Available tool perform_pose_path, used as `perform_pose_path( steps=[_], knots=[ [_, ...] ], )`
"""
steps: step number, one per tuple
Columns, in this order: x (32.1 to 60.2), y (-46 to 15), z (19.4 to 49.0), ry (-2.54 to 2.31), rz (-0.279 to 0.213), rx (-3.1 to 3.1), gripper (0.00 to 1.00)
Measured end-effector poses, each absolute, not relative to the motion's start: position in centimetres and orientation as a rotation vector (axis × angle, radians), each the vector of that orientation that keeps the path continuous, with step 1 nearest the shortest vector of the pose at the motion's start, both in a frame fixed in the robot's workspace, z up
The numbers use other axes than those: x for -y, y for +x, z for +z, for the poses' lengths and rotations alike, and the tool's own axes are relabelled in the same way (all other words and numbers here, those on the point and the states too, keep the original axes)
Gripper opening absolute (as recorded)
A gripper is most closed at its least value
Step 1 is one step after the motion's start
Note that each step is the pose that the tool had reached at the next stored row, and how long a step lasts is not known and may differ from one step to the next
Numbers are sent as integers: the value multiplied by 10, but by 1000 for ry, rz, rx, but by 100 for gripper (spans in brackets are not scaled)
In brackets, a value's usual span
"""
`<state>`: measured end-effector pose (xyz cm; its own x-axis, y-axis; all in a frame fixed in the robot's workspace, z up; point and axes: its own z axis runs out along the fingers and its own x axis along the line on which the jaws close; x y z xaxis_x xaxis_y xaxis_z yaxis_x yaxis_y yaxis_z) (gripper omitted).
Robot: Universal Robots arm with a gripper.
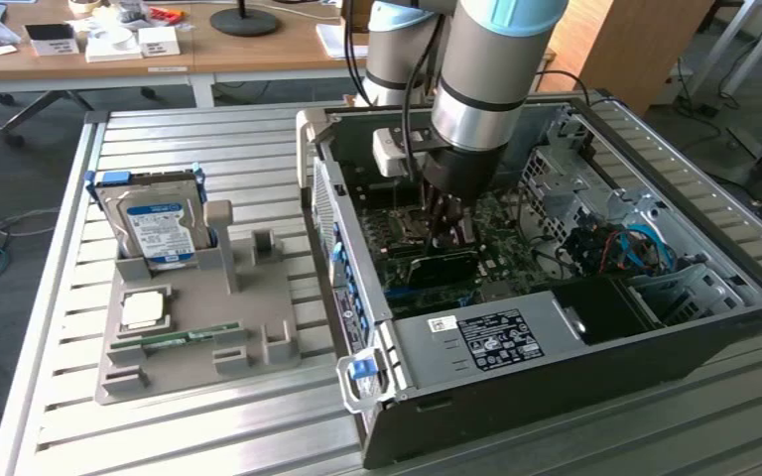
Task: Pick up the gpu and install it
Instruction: 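Press down on the gpu until it lock into place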
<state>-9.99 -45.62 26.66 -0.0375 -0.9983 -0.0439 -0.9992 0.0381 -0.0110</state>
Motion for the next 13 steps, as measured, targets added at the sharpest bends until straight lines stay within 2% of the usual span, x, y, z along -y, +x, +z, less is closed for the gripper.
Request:
perform_pose_path(
  steps=[13],
  knots=[
    [456, -100, 262, -2152, 35, -2235, 11]
  ],
)
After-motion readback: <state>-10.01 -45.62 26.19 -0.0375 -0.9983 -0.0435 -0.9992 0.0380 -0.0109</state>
